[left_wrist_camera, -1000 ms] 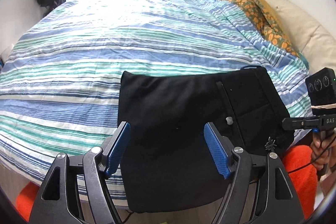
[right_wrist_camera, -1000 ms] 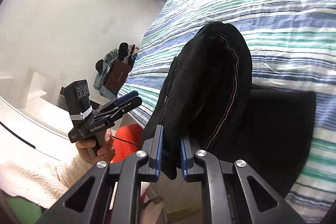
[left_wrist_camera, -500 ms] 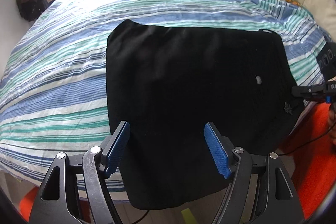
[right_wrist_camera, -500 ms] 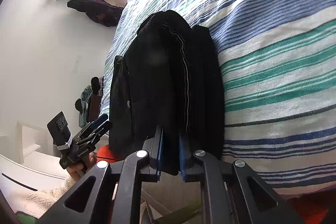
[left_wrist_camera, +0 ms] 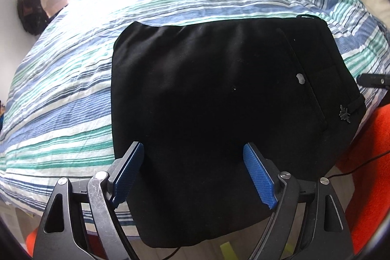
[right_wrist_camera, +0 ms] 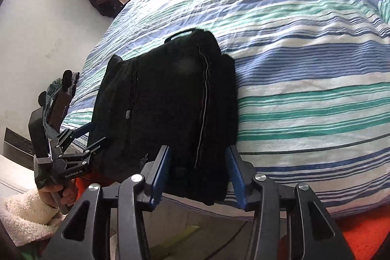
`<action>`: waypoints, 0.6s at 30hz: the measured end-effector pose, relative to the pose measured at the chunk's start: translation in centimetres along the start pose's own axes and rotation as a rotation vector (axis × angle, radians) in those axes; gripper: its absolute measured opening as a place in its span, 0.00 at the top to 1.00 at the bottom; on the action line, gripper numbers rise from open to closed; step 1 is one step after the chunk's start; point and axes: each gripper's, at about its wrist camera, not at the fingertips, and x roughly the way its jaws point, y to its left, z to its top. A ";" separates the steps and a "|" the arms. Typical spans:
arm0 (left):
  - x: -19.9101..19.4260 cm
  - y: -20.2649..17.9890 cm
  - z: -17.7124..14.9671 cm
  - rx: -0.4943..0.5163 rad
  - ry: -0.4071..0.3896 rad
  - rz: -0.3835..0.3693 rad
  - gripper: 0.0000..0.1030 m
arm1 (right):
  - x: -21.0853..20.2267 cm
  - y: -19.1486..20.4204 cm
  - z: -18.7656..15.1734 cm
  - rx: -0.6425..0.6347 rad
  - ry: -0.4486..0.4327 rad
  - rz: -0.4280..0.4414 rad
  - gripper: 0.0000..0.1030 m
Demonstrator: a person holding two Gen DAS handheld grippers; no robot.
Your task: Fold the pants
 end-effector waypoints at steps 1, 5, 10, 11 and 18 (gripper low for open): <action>0.0 -0.2 0.1 0.000 -0.001 0.002 0.19 | -0.9 0.4 0.6 -0.016 -0.026 -0.030 0.54; 0.1 -0.6 0.2 0.000 -0.001 0.004 0.19 | -3.3 5.7 4.0 -0.187 -0.151 -0.064 0.54; 0.2 -0.9 0.4 0.005 0.003 0.003 0.19 | -0.6 12.1 6.6 -0.412 -0.234 -0.120 0.52; 0.3 -0.9 0.4 0.006 0.003 0.003 0.19 | 0.8 12.5 6.7 -0.431 -0.220 -0.125 0.52; 0.4 -1.4 0.3 0.020 -0.003 0.005 0.18 | 9.4 9.4 4.5 -0.509 -0.090 -0.273 0.51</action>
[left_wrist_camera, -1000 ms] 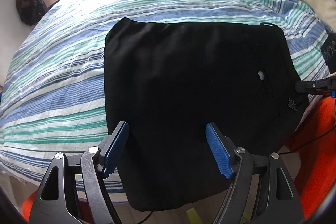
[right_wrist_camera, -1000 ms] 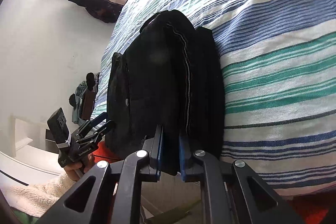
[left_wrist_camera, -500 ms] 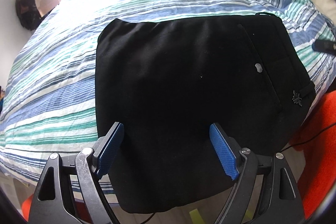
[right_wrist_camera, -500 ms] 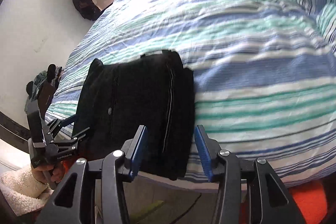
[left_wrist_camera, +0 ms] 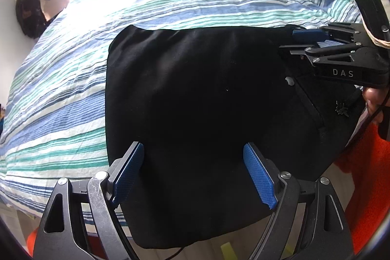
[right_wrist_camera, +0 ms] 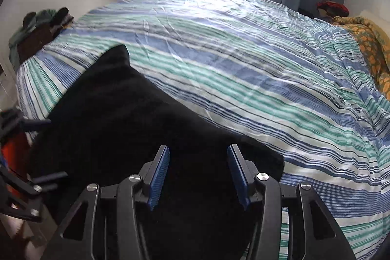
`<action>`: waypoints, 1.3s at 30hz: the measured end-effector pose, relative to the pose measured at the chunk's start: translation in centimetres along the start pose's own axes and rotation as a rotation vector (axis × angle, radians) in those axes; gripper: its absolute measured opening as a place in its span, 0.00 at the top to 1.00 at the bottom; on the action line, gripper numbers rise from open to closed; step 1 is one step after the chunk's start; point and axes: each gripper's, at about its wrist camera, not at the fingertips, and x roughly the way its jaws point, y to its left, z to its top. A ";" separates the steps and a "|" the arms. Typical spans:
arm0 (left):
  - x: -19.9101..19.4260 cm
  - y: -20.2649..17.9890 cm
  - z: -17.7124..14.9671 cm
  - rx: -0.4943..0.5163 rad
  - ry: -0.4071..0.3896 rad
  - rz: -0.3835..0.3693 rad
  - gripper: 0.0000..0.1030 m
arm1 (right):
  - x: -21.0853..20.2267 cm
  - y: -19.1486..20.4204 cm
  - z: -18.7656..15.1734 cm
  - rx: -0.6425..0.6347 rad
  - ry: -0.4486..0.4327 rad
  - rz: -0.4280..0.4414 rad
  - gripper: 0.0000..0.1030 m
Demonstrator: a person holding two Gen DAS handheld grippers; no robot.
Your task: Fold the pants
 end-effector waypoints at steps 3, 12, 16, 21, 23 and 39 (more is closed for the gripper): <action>0.2 -0.5 -0.4 -0.003 -0.004 -0.001 0.17 | 0.0 -1.1 -0.5 0.048 -0.001 0.025 0.51; 0.6 -0.1 -0.4 -0.019 0.006 -0.016 0.17 | -3.5 -0.7 -0.2 0.035 -0.035 0.004 0.52; 0.8 0.2 -0.3 -0.025 0.007 -0.016 0.16 | -8.4 0.7 -1.2 0.023 -0.115 0.051 0.52; 1.0 0.7 -0.1 -0.033 0.014 -0.023 0.16 | -9.1 2.5 -4.7 0.005 -0.108 0.076 0.51; 1.1 0.9 -0.1 -0.033 0.013 -0.024 0.15 | -6.4 2.7 -6.4 0.015 0.007 0.075 0.51; 2.2 0.3 -0.7 -0.005 0.007 0.002 0.11 | -4.3 2.9 -8.9 -0.011 -0.019 0.047 0.47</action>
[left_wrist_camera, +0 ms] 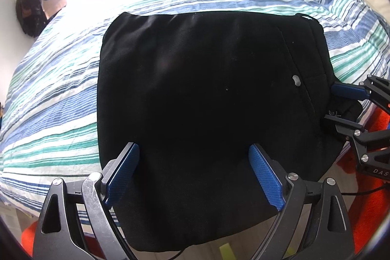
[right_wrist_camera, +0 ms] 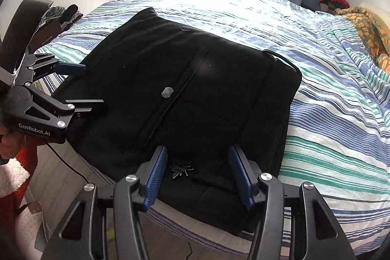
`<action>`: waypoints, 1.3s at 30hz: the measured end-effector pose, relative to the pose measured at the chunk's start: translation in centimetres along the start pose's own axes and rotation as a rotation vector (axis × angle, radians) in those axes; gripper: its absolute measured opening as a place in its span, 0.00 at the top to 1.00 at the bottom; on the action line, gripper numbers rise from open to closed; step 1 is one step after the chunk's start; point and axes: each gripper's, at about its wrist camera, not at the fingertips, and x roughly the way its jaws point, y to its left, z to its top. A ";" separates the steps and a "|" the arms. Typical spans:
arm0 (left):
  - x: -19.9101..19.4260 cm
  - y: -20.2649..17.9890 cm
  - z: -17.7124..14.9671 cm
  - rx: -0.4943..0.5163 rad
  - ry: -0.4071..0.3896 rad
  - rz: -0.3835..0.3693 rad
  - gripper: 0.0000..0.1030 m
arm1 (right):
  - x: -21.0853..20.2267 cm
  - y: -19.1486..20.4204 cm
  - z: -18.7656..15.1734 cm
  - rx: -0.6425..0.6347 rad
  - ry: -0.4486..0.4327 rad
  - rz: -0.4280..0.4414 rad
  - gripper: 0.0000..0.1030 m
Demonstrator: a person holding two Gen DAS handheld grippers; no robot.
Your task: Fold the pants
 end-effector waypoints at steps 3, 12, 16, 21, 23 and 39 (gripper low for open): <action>-0.3 -0.5 0.2 0.000 0.004 0.001 0.10 | 0.0 0.0 0.0 0.001 -0.002 0.001 0.47; -0.1 -0.6 0.2 0.000 0.009 0.003 0.10 | 0.0 0.1 0.0 -0.003 -0.002 -0.004 0.47; 0.1 -0.5 0.3 0.000 0.009 0.004 0.10 | -0.1 0.0 0.0 -0.005 -0.003 -0.005 0.47; 0.1 -0.4 0.3 0.002 0.010 0.003 0.09 | -0.1 0.1 0.0 -0.007 -0.002 -0.008 0.47; 0.0 -0.5 0.3 0.000 0.013 0.002 0.09 | -0.1 0.1 0.1 -0.007 -0.002 -0.009 0.47; 0.1 -0.4 0.2 0.000 0.012 0.003 0.09 | 0.0 0.2 0.1 -0.009 -0.003 -0.012 0.47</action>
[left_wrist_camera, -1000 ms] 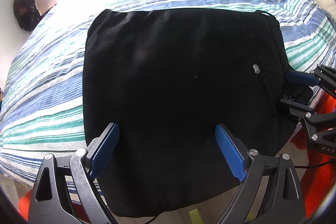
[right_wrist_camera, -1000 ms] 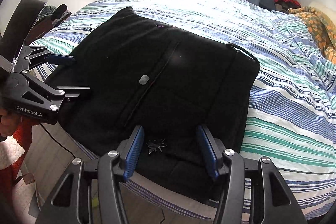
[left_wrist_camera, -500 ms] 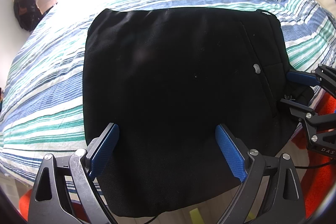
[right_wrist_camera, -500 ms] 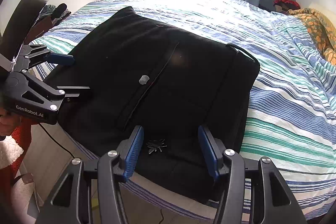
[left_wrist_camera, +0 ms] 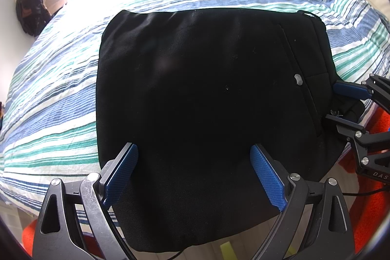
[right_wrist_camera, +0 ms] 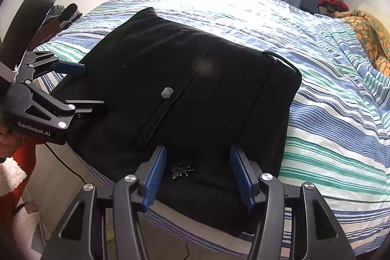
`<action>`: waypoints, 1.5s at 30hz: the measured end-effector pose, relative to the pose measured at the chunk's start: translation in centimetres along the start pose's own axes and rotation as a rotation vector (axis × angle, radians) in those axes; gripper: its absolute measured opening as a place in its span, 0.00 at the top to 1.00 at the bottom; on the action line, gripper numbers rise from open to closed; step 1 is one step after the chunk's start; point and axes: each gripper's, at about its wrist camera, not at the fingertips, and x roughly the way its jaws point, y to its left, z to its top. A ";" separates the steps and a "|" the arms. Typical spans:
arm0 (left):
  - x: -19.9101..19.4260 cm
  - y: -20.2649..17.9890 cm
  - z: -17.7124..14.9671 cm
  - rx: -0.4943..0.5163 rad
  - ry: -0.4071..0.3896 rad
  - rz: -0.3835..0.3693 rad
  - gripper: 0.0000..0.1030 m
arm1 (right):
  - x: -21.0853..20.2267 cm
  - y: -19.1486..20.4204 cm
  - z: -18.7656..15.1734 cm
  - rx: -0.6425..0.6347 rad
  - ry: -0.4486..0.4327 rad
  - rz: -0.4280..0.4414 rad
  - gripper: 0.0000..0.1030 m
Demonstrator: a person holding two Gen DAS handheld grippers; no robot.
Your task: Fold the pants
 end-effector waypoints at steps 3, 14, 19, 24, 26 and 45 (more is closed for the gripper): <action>0.0 0.0 0.0 0.001 0.000 0.000 0.09 | 0.0 0.0 0.0 0.000 0.000 0.000 0.47; 0.0 0.0 0.0 0.000 0.000 0.001 0.09 | 0.0 0.1 0.0 -0.001 0.000 -0.002 0.47; 0.0 0.0 0.0 0.001 0.000 0.001 0.09 | 0.0 0.1 0.0 -0.002 0.000 -0.002 0.47; 0.1 0.0 0.0 0.002 0.004 0.002 0.09 | 0.0 0.1 0.0 -0.002 0.000 -0.002 0.47; 0.1 0.0 0.2 0.004 0.015 0.000 0.09 | 0.0 0.0 0.0 -0.001 0.000 0.001 0.46; 0.5 0.4 0.4 0.006 0.021 -0.003 0.08 | 0.1 0.3 0.0 -0.005 -0.005 -0.021 0.46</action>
